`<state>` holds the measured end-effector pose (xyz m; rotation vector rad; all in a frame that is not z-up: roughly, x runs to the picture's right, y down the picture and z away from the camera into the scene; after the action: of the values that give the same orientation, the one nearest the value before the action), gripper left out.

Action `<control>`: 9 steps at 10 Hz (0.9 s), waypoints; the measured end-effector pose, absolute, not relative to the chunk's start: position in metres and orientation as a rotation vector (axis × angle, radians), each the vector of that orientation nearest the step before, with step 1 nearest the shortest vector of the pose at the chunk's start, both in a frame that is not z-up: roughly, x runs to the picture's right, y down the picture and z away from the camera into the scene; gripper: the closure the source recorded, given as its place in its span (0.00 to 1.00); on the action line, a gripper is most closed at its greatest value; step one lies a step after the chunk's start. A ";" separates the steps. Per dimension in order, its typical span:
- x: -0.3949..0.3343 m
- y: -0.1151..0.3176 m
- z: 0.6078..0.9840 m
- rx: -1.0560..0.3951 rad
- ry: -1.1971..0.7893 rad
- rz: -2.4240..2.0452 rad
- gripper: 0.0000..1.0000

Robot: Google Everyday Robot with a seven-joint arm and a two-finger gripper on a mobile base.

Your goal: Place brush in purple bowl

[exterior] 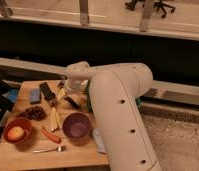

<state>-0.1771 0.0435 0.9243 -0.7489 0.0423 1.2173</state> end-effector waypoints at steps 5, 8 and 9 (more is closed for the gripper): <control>-0.197 0.063 0.944 -0.796 0.072 1.201 0.34; -0.192 0.064 0.946 -0.807 0.062 1.202 0.64; -0.190 0.064 0.944 -0.807 0.066 1.204 0.75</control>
<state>-0.1903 0.0638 0.9445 -0.8075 0.0662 1.2037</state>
